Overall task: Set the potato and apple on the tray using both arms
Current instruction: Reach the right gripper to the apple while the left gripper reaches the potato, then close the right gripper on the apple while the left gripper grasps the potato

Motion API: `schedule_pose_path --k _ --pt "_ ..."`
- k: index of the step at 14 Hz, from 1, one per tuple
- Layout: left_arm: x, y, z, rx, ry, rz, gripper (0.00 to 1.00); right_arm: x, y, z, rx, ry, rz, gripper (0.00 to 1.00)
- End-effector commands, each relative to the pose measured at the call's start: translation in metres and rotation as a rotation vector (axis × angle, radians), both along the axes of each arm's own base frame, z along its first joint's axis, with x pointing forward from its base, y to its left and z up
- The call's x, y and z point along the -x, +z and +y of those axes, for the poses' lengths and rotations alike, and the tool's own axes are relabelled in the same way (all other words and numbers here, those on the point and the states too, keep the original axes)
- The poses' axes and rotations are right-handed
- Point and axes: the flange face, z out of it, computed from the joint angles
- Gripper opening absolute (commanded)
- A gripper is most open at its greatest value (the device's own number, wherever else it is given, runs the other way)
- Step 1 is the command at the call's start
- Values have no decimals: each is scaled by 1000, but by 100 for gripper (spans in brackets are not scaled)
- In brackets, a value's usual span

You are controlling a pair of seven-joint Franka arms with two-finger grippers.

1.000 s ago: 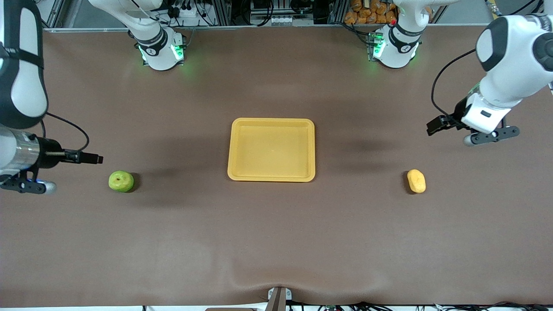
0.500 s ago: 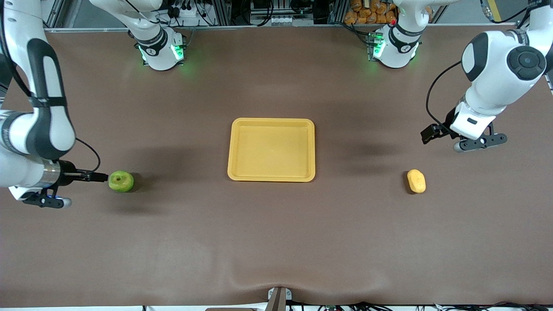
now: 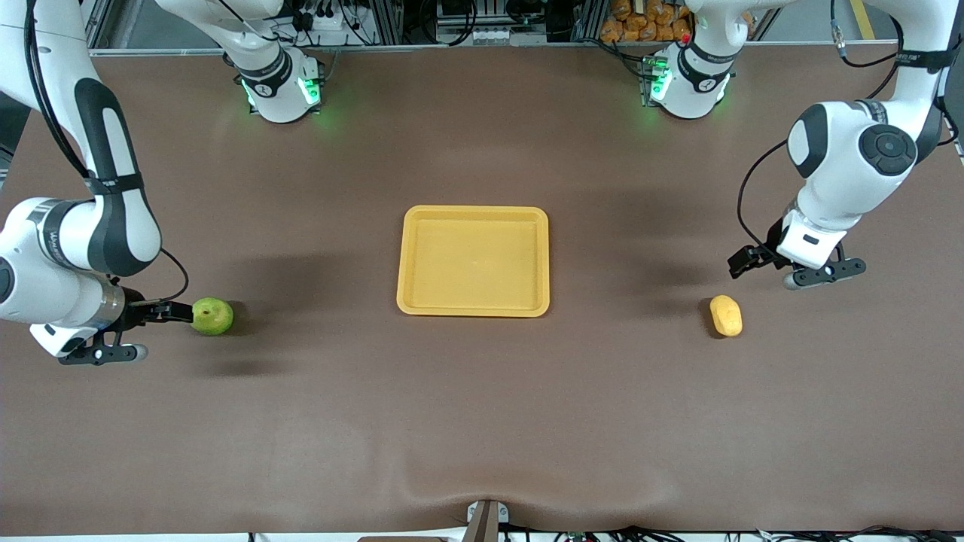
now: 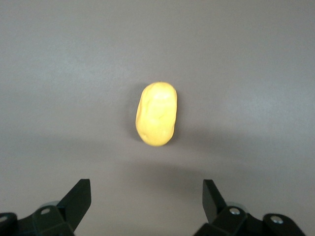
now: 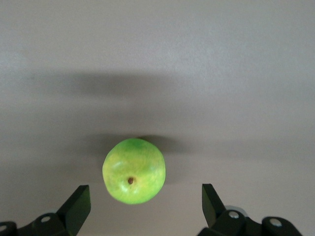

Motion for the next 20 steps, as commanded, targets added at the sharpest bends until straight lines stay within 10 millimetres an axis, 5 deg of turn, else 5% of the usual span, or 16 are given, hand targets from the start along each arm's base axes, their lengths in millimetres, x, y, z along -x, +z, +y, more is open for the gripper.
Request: schedule_pose_path --k 1,6,17,19,20 --pt "-4 -11 0 -1 6 -33 100 13 -32 3 12 50 -11 100" --pt "-13 -40 4 18 12 -74 100 28 -80 20 12 75 -51 100" --pt "-28 -86 4 54 45 -117 100 37 -105 16 -2 102 3 100" --pt "-30 -90 4 56 45 -123 100 38 -106 15 -4 108 6 34" --pt "-31 -91 3 58 44 -124 100 37 -105 16 -5 108 3 30"
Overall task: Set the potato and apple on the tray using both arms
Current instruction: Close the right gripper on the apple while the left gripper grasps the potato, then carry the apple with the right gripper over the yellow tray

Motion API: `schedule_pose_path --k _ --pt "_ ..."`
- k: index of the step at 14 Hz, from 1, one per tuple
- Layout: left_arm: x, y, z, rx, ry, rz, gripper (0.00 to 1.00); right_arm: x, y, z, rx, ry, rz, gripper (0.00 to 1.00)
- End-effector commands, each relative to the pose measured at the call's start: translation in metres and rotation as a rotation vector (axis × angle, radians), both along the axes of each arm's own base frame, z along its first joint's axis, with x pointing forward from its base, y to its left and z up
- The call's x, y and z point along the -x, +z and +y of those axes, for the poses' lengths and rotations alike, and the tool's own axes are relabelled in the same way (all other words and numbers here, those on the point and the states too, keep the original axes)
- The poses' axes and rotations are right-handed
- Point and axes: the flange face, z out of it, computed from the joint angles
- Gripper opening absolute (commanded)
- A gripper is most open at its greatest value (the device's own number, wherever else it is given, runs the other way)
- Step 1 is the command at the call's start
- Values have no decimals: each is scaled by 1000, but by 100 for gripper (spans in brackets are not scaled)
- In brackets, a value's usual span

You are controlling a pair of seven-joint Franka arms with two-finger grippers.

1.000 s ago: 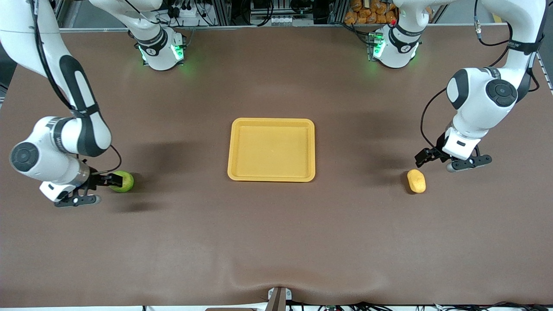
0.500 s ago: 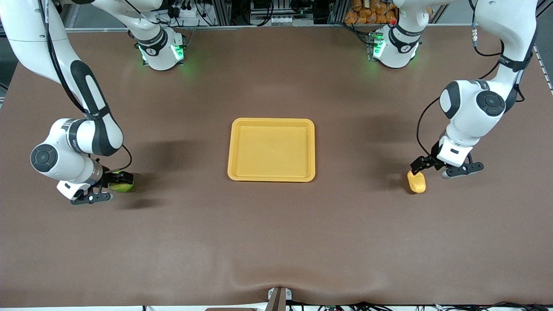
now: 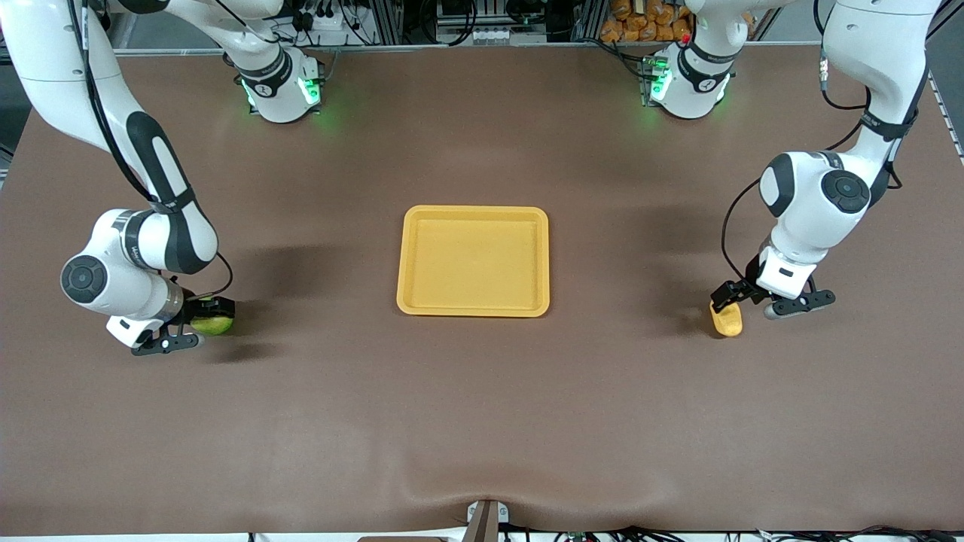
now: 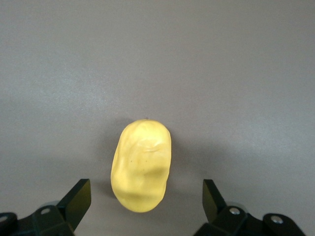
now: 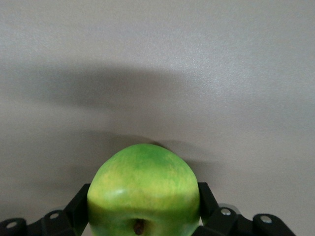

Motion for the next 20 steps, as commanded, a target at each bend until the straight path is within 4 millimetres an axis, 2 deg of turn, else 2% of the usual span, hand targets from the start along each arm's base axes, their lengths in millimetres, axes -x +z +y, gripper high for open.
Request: schedule_pose_path --k 1,3,5,9,12,16,20 --pt "-8 -3 -1 5 11 -17 100 1 0 -2 3 21 5 30" --pt "-9 -8 -1 7 11 -17 100 -1 11 4 -5 25 39 30" --pt "-10 -12 -2 10 12 -22 100 -6 33 13 -25 21 43 31" --pt "-15 -22 -2 13 10 -13 100 -6 71 44 -84 8 74 30" --pt "-16 -29 0 13 11 -4 100 -1 93 78 -95 -30 98 30" --pt "-15 -37 -1 16 9 9 100 10 126 148 -75 -78 105 30" --pt "-18 -45 2 14 7 15 100 36 135 259 -53 -213 119 30"
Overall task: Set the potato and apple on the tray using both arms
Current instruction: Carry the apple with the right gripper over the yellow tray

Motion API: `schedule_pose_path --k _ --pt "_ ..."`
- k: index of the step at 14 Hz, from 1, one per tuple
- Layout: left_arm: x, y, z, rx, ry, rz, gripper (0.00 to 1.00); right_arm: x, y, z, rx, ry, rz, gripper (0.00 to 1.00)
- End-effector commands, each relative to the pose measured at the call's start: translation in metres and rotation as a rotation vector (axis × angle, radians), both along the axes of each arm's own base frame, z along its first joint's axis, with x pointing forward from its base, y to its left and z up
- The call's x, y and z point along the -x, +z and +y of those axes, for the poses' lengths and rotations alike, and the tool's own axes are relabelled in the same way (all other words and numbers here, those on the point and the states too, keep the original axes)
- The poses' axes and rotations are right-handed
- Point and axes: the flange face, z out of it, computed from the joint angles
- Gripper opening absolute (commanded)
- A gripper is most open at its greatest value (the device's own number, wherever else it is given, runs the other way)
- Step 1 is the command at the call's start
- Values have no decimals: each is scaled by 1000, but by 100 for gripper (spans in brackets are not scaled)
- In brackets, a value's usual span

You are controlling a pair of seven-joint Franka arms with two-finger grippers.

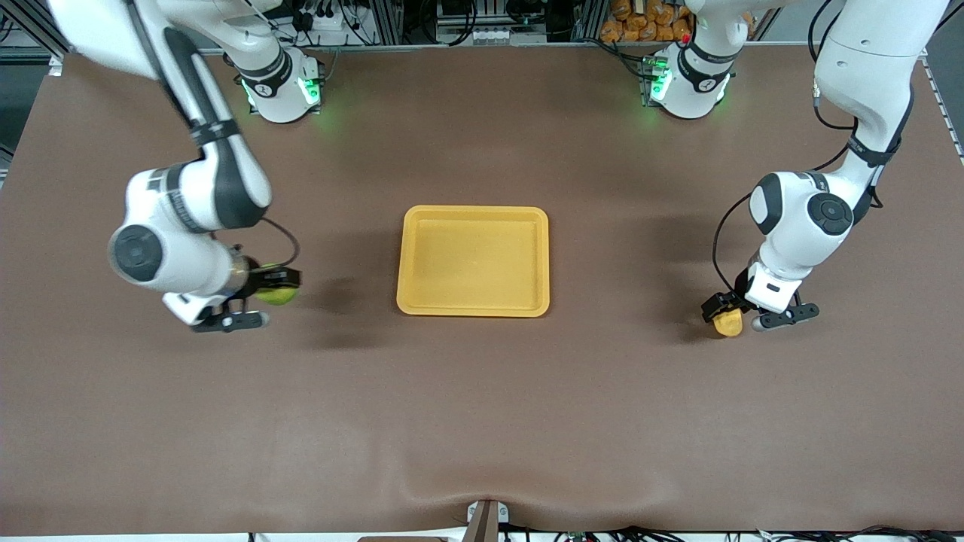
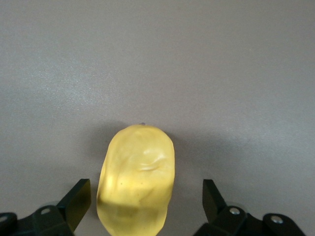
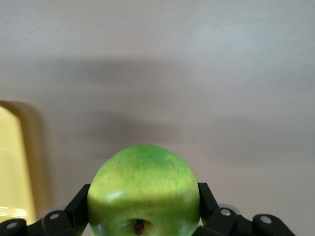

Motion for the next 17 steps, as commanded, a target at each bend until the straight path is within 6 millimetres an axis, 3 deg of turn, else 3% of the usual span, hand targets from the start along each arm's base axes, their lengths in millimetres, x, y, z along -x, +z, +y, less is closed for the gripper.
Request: schedule_pose_path --k 1,2,7,11,15,17 --pt "-8 -2 3 -3 3 -15 100 21 9 62 -10 -89 10 30" --pt "-8 -2 3 -3 3 -15 100 28 8 82 -18 -100 13 30" --pt "-8 -3 2 -3 1 -15 57 54 -4 147 2 -110 9 31" --pt "-10 5 2 -6 -1 -24 0 81 -33 199 25 -92 11 33" --pt "-12 39 -12 -17 -30 -22 0 97 -68 227 48 -125 5 33" --pt "-21 59 -33 -22 -60 22 0 106 -83 241 53 -134 -5 33"
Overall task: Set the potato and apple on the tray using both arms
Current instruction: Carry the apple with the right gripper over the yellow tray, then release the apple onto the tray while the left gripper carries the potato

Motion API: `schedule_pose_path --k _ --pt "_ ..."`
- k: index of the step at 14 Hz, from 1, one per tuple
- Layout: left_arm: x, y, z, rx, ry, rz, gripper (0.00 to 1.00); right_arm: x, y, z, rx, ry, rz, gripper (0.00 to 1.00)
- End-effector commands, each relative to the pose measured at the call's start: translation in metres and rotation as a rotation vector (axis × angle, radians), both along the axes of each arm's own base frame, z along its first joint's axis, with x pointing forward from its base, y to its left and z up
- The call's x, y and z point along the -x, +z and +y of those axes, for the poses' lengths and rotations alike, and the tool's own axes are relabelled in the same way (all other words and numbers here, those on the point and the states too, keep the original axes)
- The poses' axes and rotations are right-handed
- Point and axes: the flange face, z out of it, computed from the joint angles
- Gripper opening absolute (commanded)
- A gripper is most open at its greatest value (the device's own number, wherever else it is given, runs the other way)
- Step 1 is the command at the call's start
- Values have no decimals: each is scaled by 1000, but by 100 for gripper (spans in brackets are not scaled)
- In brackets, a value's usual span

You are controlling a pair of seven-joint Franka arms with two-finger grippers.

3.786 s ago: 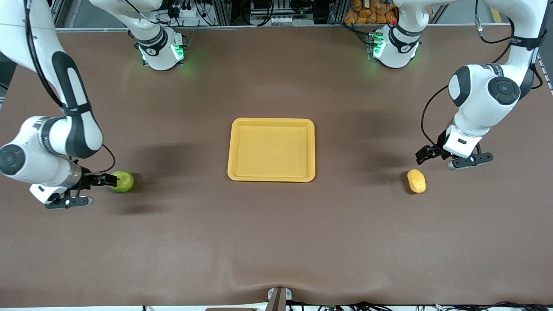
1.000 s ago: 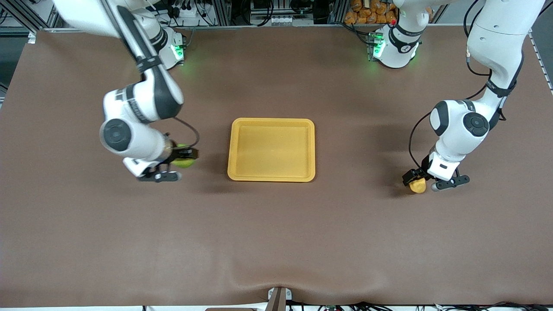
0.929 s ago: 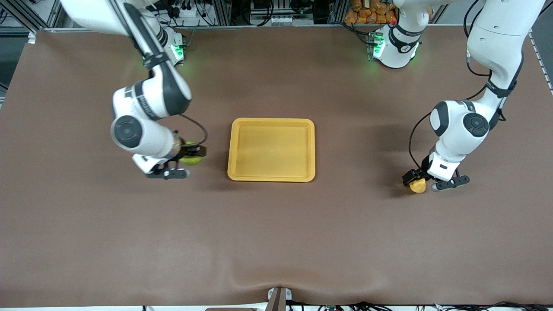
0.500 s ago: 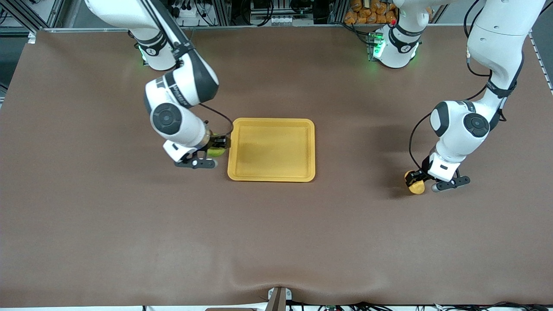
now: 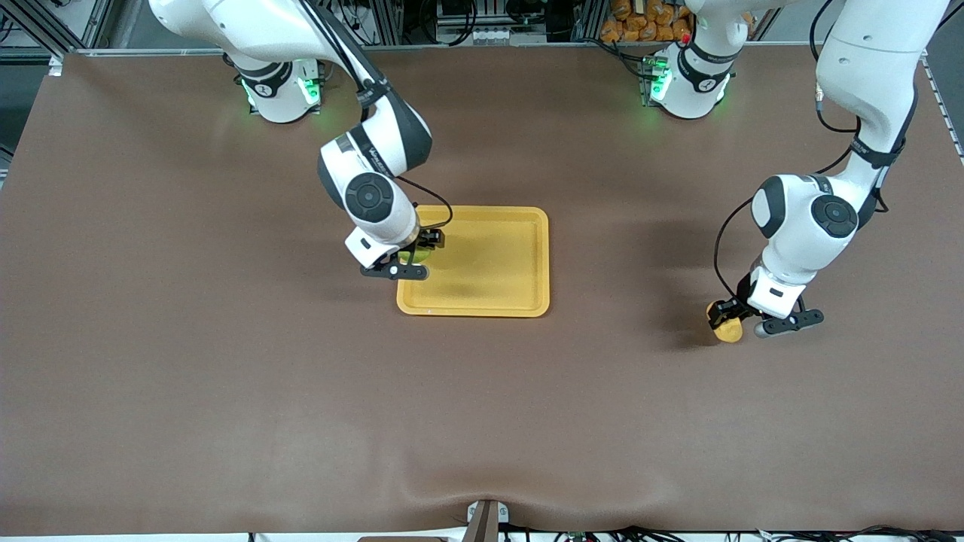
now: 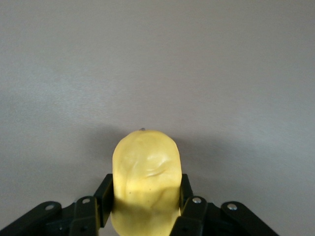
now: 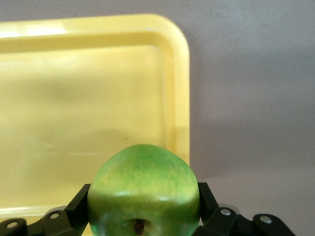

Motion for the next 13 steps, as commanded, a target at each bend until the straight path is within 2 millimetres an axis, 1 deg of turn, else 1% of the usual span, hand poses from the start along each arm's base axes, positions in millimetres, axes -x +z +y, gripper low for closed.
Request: schedule_pose_path --k 1,3,4,6,8,9,10,11,12,13 --pt "-9 41 -29 -25 -46 53 0 7 -16 15 4 -36 -16 33" --pt "-15 65 -47 -39 -73 109 0 14 -30 27 4 -60 -40 38" --pt "-18 73 -59 -46 -92 137 0 15 -34 30 6 -80 -49 41" --pt "-17 82 -85 -49 -86 174 0 15 -40 30 14 -87 -58 42" --pt "-15 89 -115 -46 -49 189 0 13 -43 27 21 -92 -58 42" --pt "-14 93 -133 -44 -32 196 0 12 -43 26 21 -93 -59 45" --pt "-14 96 -151 -39 -7 200 0 11 -43 25 22 -96 -60 55" --pt "-13 97 -170 -38 8 209 0 11 -44 24 25 -94 -58 77" --pt "-12 97 -191 -34 28 218 0 11 -44 24 26 -96 -59 82" --pt "-9 97 -215 -29 57 224 0 11 -44 24 27 -92 -59 96"
